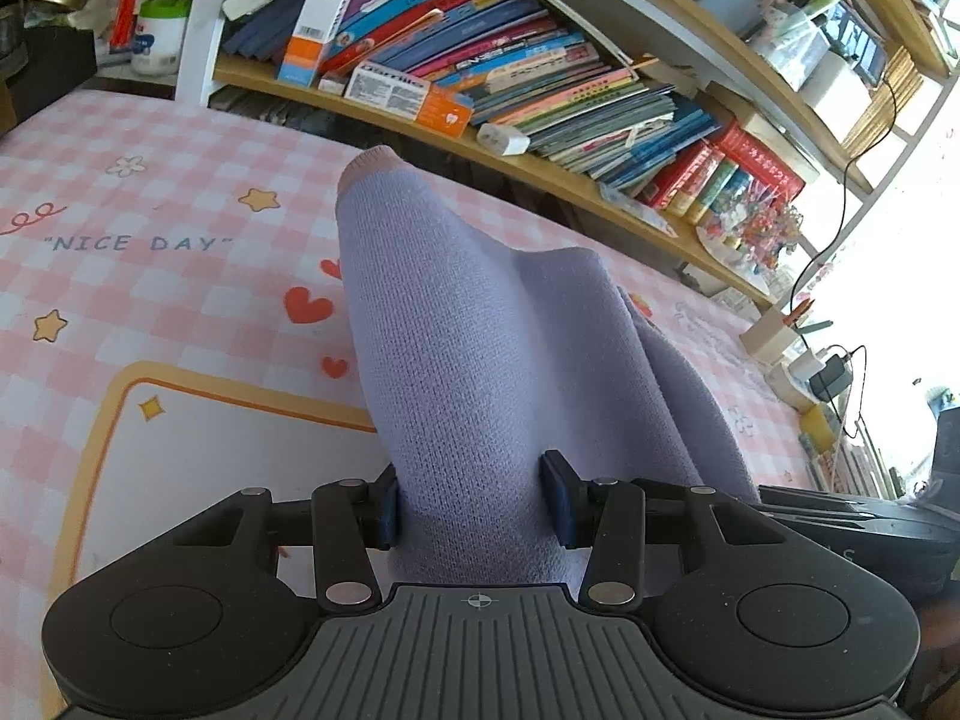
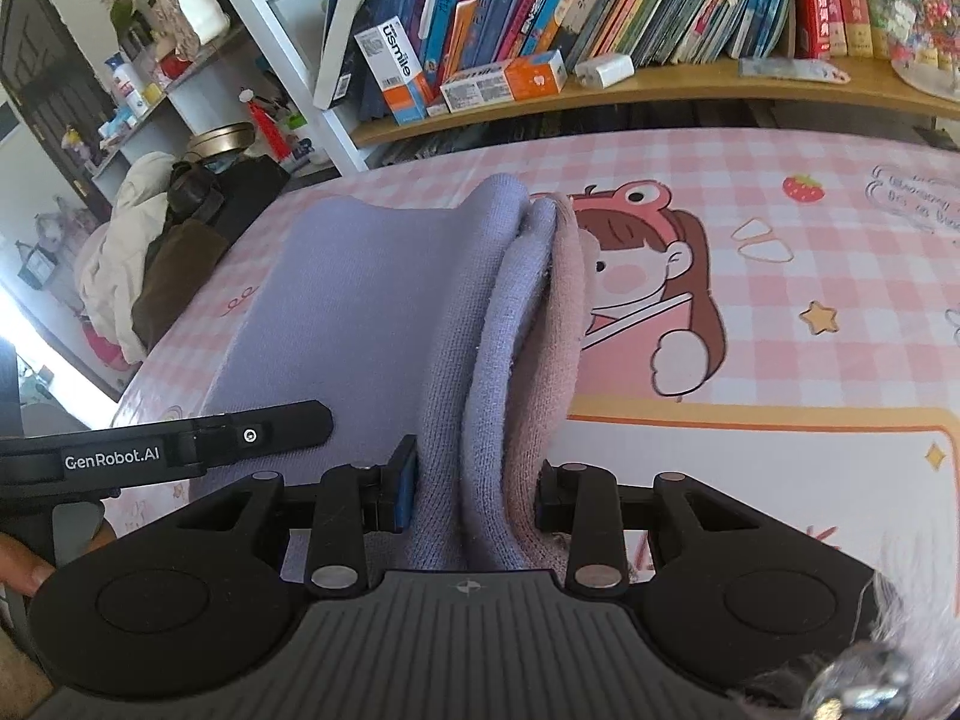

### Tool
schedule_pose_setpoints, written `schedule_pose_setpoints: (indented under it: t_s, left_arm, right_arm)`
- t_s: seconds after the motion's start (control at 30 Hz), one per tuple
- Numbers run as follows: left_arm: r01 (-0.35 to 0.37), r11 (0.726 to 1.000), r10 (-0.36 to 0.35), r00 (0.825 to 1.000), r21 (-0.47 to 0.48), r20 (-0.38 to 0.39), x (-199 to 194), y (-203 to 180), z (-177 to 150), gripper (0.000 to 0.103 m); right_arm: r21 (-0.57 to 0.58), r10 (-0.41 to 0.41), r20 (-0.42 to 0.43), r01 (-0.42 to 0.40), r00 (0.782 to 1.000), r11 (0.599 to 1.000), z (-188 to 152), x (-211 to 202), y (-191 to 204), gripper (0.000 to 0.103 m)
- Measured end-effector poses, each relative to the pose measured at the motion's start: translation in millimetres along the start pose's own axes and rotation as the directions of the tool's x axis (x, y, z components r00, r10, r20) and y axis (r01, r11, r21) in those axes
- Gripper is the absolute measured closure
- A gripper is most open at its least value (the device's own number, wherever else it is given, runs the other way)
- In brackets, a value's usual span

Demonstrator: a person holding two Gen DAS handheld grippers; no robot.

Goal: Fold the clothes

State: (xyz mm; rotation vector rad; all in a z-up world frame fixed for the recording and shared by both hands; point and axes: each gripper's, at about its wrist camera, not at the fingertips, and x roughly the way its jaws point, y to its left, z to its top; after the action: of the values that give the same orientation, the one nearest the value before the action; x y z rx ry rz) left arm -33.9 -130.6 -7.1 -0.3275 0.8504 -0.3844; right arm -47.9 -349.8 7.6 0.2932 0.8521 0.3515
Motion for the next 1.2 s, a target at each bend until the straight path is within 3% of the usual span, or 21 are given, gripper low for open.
schedule_pose_setpoints:
  t_s: [0.73,1.0,1.2]
  left_arm:
    - [-0.030,0.998,0.027,0.998,0.058,0.054,8,-73,-9,0.059]
    - [0.005,0.997,-0.006,1.000,0.078,0.017,17,-59,-1,0.059]
    - [0.054,0.993,-0.055,0.999,0.101,-0.002,17,-27,14,0.059]
  right_arm:
    - [-0.008,0.057,0.075,-0.056,0.996,0.998,-3,-50,-62,0.072]
    - [0.031,0.031,0.081,-0.033,0.996,0.999,-2,-44,-60,0.072]
    - [0.057,-0.021,0.091,0.016,0.996,0.998,-2,-29,-36,0.072]
